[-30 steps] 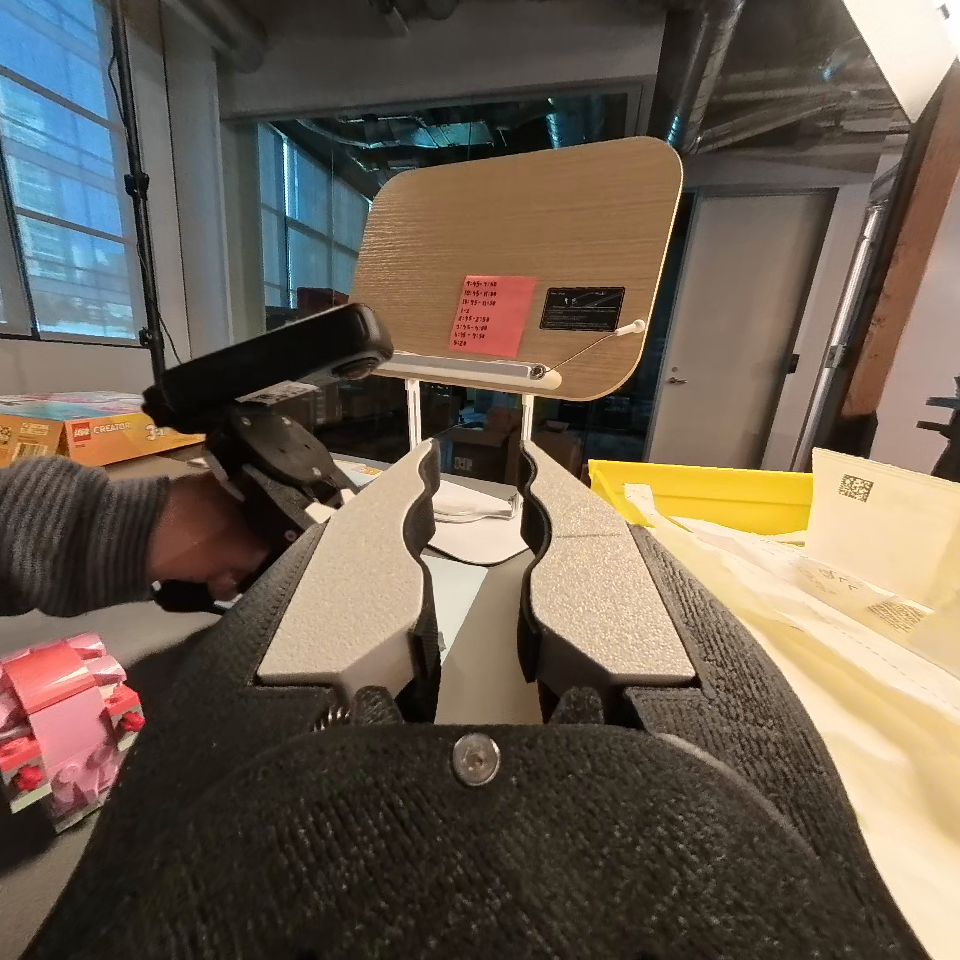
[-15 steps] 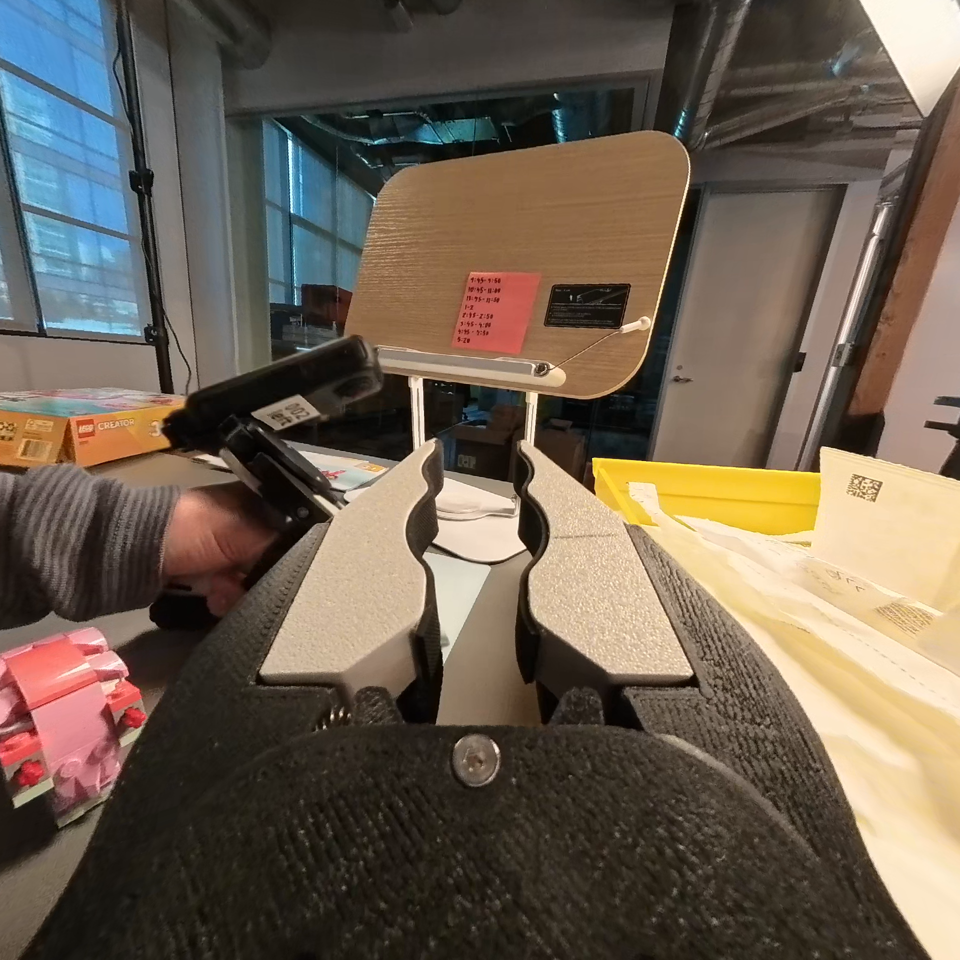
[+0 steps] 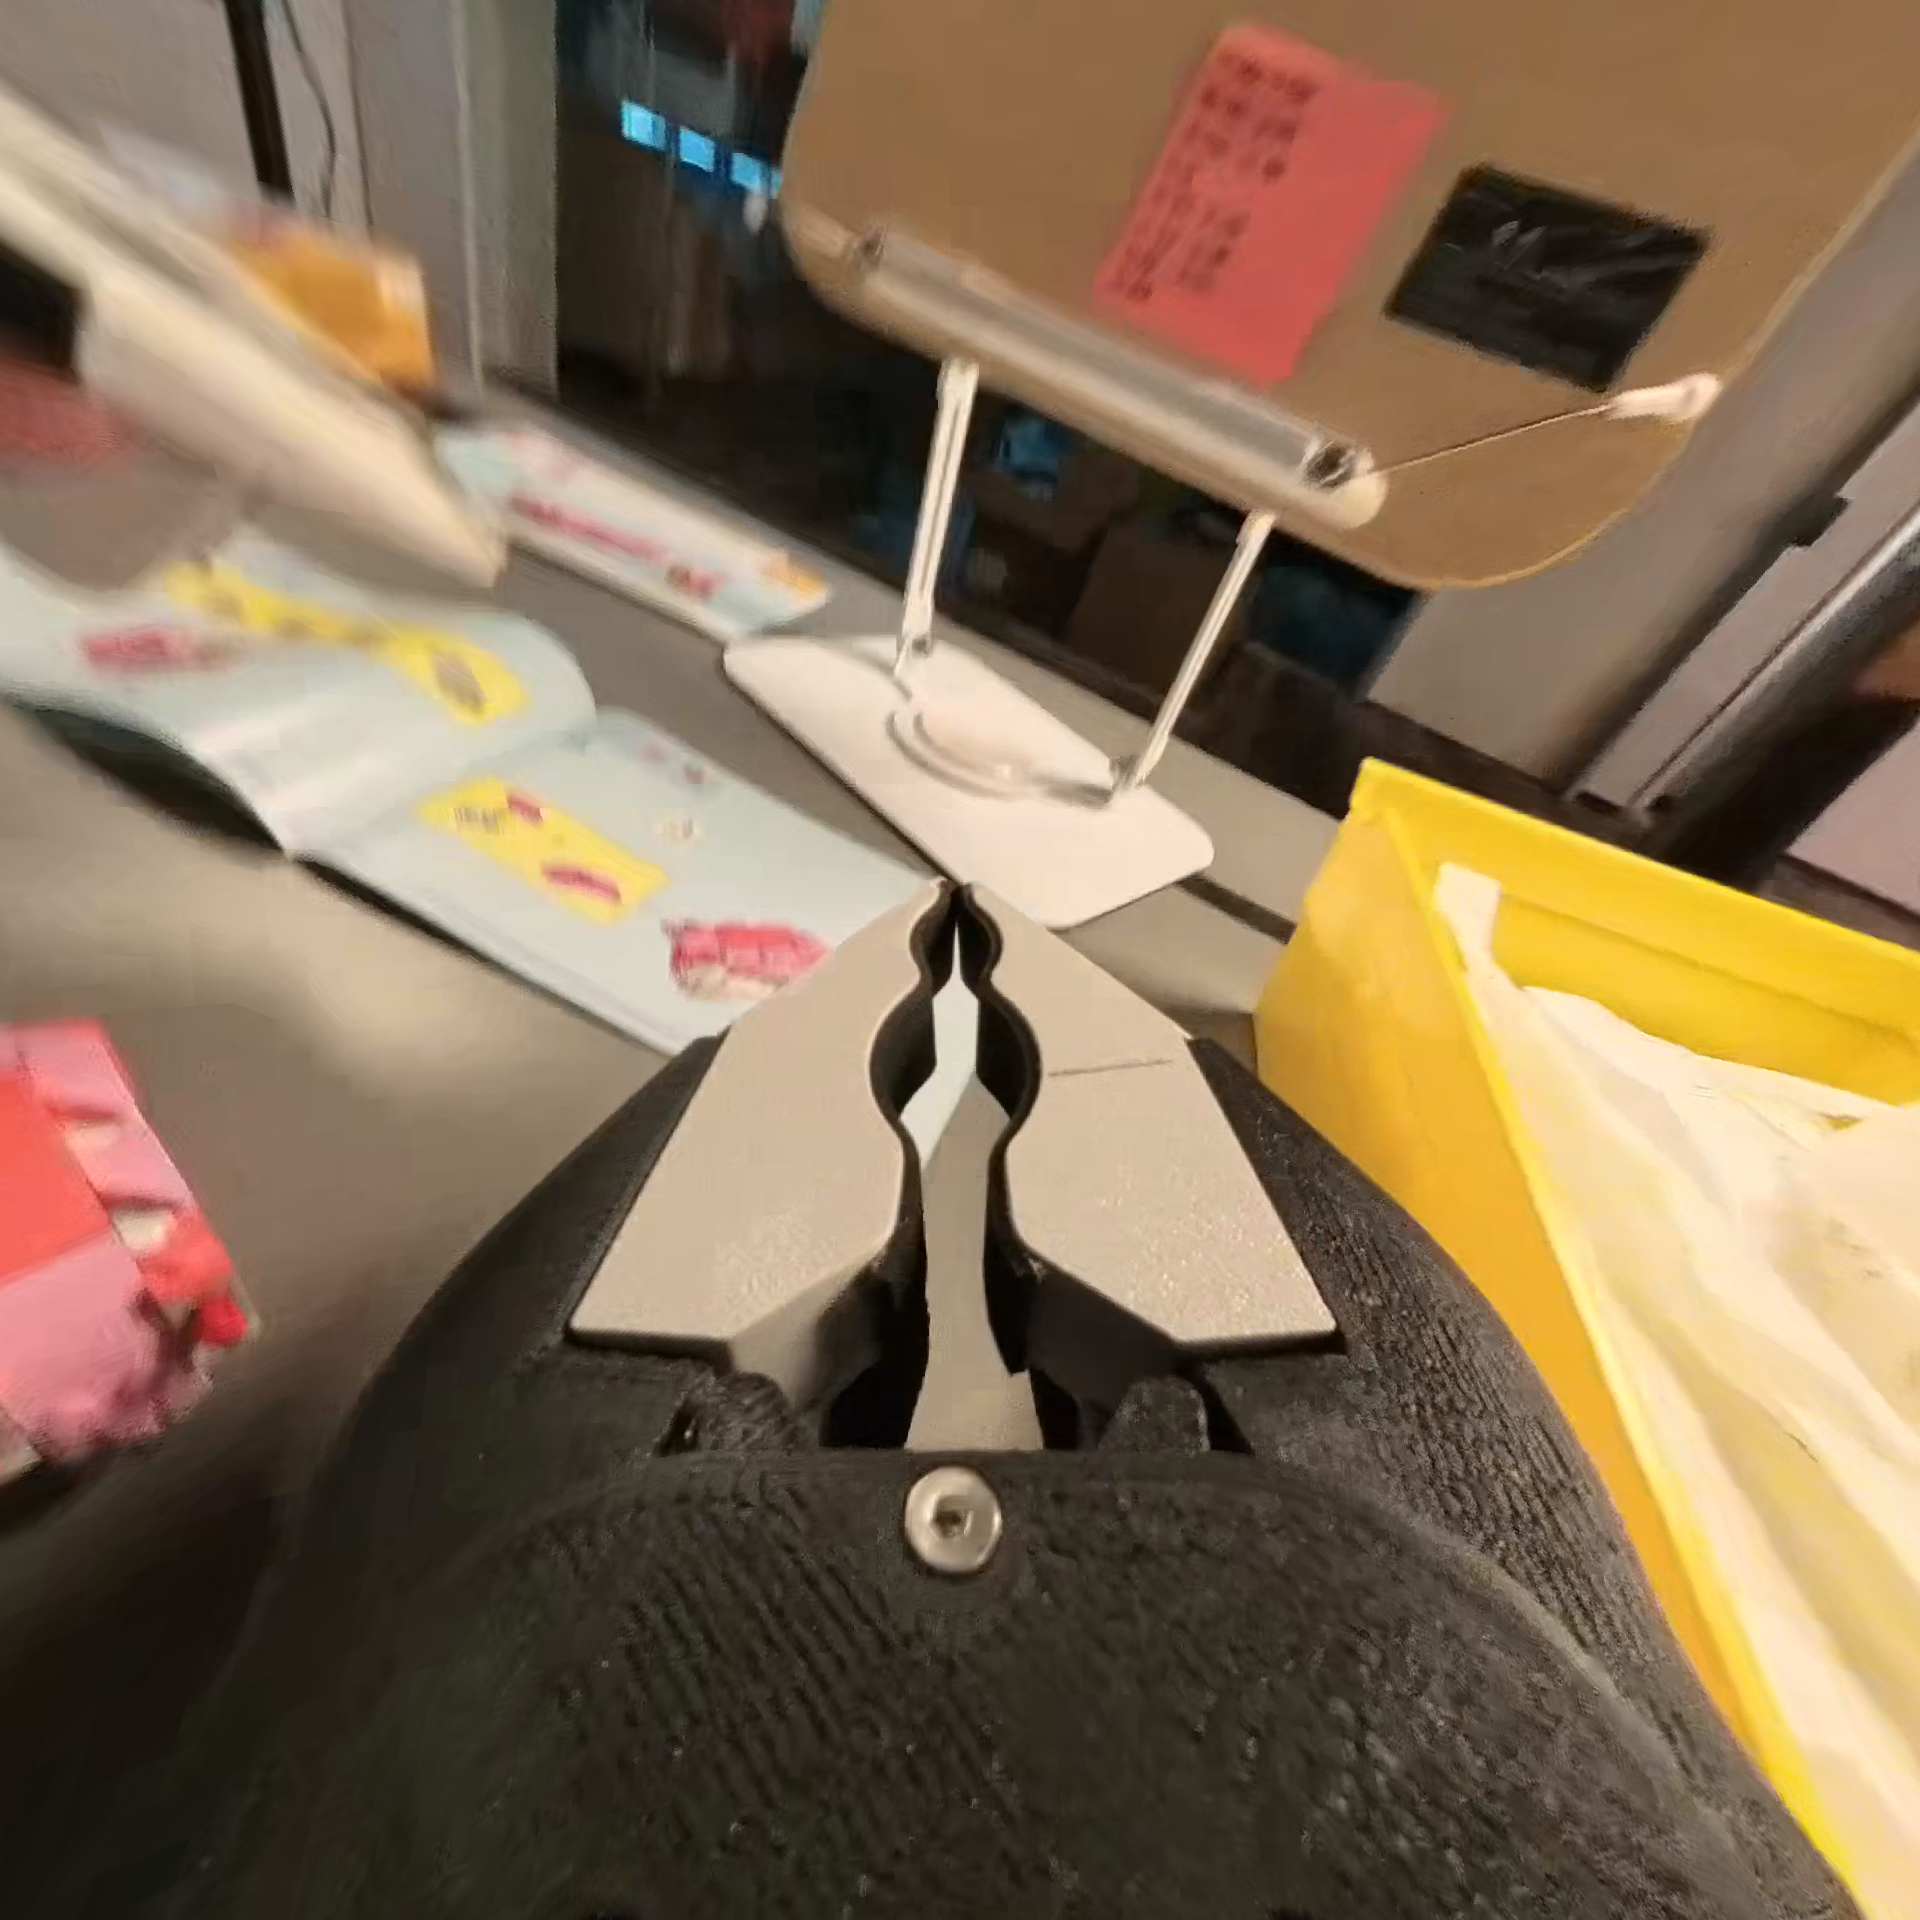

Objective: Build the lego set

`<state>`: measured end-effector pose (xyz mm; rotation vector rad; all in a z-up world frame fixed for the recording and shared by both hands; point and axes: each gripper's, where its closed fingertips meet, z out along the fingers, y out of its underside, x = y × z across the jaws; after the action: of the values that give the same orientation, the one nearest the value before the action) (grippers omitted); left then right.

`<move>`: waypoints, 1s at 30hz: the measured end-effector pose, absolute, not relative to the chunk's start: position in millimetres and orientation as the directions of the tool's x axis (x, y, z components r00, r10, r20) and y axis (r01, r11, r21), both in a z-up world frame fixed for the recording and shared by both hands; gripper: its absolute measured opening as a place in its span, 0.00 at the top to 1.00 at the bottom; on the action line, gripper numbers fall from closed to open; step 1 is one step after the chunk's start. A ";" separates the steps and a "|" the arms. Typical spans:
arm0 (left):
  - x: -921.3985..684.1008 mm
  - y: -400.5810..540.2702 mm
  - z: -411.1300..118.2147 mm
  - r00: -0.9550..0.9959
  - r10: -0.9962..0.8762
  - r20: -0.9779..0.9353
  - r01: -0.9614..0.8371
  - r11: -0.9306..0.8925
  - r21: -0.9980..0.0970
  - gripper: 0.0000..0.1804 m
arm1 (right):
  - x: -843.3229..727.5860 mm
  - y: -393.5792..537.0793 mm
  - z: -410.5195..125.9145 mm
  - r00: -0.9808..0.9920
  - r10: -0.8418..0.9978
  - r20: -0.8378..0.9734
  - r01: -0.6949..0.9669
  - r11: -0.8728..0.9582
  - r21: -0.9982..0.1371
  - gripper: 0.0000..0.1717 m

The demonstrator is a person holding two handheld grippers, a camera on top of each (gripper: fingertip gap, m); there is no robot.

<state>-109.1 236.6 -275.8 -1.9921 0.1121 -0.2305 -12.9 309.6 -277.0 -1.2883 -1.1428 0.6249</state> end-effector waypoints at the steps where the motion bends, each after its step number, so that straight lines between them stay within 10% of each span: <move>1: -100.9 236.0 -281.1 0.972 -0.214 0.093 -0.011 -0.443 -0.896 1.00 | -9.6 311.6 -266.4 0.391 0.886 0.249 0.154 0.204 -0.967 1.00; 9: -27.2 285.5 -327.2 0.890 -0.455 -0.011 -0.279 -0.525 -0.805 0.81 | 28.9 313.5 -235.7 0.598 0.754 0.273 -0.062 0.382 -0.922 1.00; 30: -4.1 320.9 -365.6 0.831 -0.556 0.017 -0.395 -0.612 -0.685 1.00 | 31.7 320.0 -237.5 0.572 0.800 0.179 -0.124 0.300 -0.946 1.00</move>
<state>-4.1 320.9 -365.6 -2.3061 0.6914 -0.2973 31.7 320.0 -237.5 -1.1011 -0.7440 0.6944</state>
